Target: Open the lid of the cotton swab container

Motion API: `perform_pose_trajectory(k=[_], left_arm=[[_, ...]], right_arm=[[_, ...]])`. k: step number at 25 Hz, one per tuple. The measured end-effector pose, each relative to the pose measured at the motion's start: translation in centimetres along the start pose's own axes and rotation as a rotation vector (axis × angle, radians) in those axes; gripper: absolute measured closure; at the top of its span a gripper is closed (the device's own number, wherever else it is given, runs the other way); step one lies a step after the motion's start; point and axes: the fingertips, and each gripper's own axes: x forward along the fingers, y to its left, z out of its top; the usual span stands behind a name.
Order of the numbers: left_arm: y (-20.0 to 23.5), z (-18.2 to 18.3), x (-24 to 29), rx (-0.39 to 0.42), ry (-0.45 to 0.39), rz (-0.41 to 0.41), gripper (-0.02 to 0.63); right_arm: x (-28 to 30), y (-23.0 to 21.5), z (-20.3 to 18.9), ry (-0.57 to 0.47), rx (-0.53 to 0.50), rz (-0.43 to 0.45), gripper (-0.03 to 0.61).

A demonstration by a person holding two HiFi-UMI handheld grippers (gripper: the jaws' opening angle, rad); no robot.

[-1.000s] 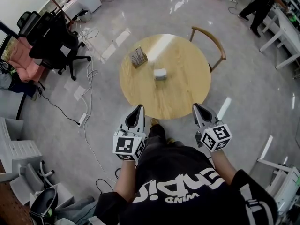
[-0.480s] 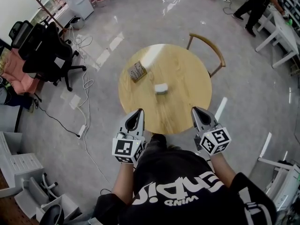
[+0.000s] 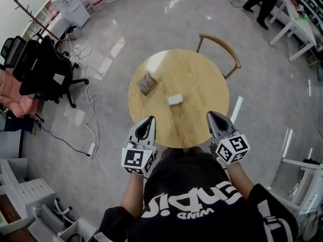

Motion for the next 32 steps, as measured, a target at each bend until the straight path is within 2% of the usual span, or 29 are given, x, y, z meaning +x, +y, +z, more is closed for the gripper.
perform_pose_trajectory(k=[5, 8, 18, 20, 21, 24, 26, 32], left_arm=[[-0.1, 0.3, 1.2, 0.000, 0.006, -0.056, 0.604], [0.0, 0.6, 2.0, -0.007, -0.004, -0.063, 0.596], [0.9, 0.6, 4.1, -0.026, -0.010, -0.090, 0.439], [0.8, 0.5, 4.6, -0.013, -0.007, -0.107, 0.407], [0.8, 0.4, 4.8, 0.000, -0.002, -0.118, 0.370], [0.4, -0.3, 5.6, 0.061, 0.026, -0.160, 0.334], [0.3, -1.0, 6.1, 0.094, 0.055, -0.184, 0.330], [0.7, -2.8, 7.9, 0.105, 0.084, -0.220, 0.330]], right_arm=[[0.2, -0.7, 0.3, 0.004, 0.007, -0.024, 0.577], [0.4, -1.5, 0.5, 0.004, 0.010, -0.034, 0.577], [2.6, -2.6, 1.6, 0.006, 0.004, -0.009, 0.577], [3.0, -2.8, 1.8, 0.007, 0.000, -0.003, 0.577], [3.1, -3.0, 1.9, 0.007, -0.001, -0.001, 0.577], [3.5, -3.5, 2.4, 0.005, -0.005, 0.001, 0.577], [3.7, -3.8, 2.7, 0.003, -0.007, 0.004, 0.577], [4.4, -4.8, 3.2, -0.002, -0.008, 0.006, 0.577]])
